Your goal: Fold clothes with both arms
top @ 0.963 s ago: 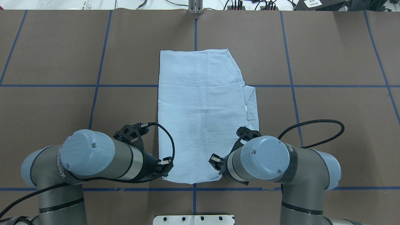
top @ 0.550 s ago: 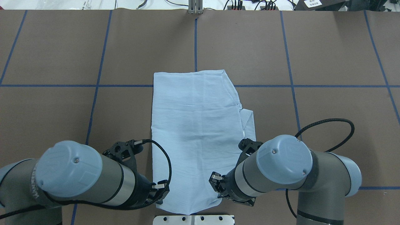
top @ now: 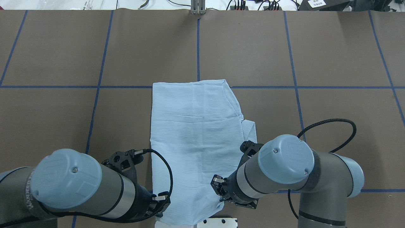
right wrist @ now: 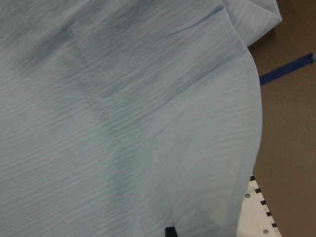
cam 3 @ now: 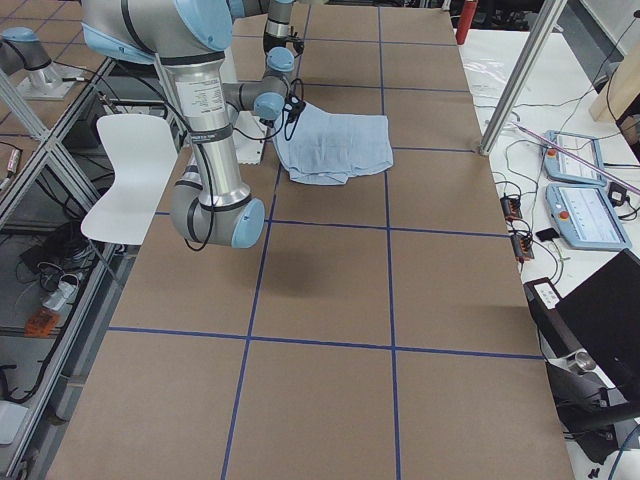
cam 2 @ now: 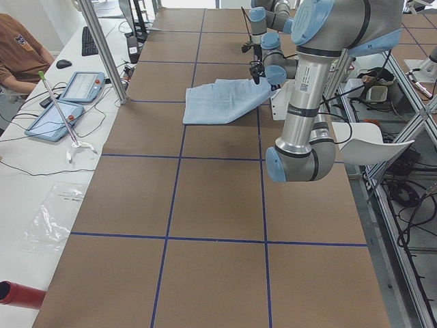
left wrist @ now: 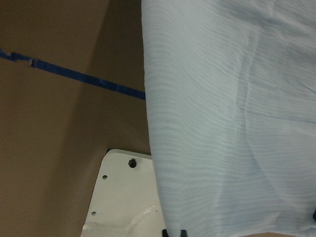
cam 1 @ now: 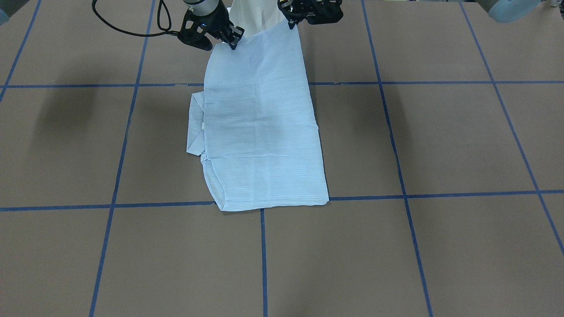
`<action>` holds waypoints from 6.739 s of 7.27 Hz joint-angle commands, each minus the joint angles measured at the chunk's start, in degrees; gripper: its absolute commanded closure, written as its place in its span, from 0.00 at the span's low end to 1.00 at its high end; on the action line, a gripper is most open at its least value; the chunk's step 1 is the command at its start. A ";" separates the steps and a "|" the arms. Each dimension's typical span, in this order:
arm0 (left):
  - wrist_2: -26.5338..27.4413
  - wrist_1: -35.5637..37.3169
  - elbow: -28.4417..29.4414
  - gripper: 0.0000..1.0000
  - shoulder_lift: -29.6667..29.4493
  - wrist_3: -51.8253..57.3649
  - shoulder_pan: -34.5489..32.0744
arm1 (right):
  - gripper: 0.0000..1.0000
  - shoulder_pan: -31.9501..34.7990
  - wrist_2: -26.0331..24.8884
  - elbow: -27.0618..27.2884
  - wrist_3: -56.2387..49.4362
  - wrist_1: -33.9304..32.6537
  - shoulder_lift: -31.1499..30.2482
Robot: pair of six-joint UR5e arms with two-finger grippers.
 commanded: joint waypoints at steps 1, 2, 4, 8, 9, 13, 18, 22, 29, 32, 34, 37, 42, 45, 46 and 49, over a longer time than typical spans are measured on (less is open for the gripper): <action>-0.20 -0.51 3.88 1.00 -1.68 3.34 -6.46 | 1.00 2.56 -7.26 -1.53 -2.09 0.07 1.55; -0.20 -0.60 6.60 1.00 -3.44 5.01 -9.45 | 1.00 4.67 -7.27 -2.05 -2.71 0.07 2.60; -0.64 -4.35 10.83 1.00 -5.30 6.17 -14.20 | 1.00 9.14 -7.36 -5.82 -4.90 0.07 5.94; -1.25 -10.97 19.44 1.00 -7.57 9.14 -21.77 | 1.00 16.28 -7.36 -15.82 -11.07 0.25 13.05; -1.25 -12.28 22.16 1.00 -8.54 10.55 -23.44 | 1.00 17.24 -7.45 -19.08 -11.15 3.64 13.68; -1.25 -23.50 34.38 1.00 -12.59 10.65 -24.95 | 1.00 21.64 -7.27 -32.35 -15.02 11.49 17.80; -1.25 -26.44 37.92 1.00 -12.33 10.83 -26.35 | 1.00 21.82 -7.28 -39.58 -15.11 17.47 20.54; -1.08 -27.32 40.12 1.00 -12.59 10.65 -26.79 | 0.63 21.56 -6.84 -41.16 -15.02 20.70 20.81; -2.84 -26.26 35.41 0.00 -8.50 15.97 -32.50 | 0.00 28.55 1.57 -41.18 -24.73 22.22 16.53; -2.92 -26.26 26.42 0.00 3.54 34.49 -39.24 | 0.00 38.75 4.05 -35.30 -52.71 11.75 9.39; -5.54 -26.26 26.14 0.00 11.97 52.39 -48.02 | 0.00 46.05 7.64 -31.17 -70.67 0.47 5.71; -8.71 -26.17 27.46 0.00 20.33 76.13 -59.89 | 0.00 55.71 13.63 -26.23 -90.44 -2.22 -6.48; -16.29 -28.45 31.50 0.00 25.81 83.69 -71.18 | 0.00 70.94 21.38 -22.90 -114.33 -0.37 -21.73; -16.19 -26.98 34.49 0.00 27.39 84.48 -71.18 | 0.00 72.71 21.81 -20.69 -113.64 -0.54 -28.49; -16.28 -22.62 33.97 0.00 27.05 84.83 -71.35 | 0.00 72.71 21.82 -21.21 -113.55 -0.98 -28.59; -16.63 -3.89 31.86 0.00 25.73 100.09 -72.84 | 0.00 72.63 22.17 -21.48 -113.28 -2.29 -28.67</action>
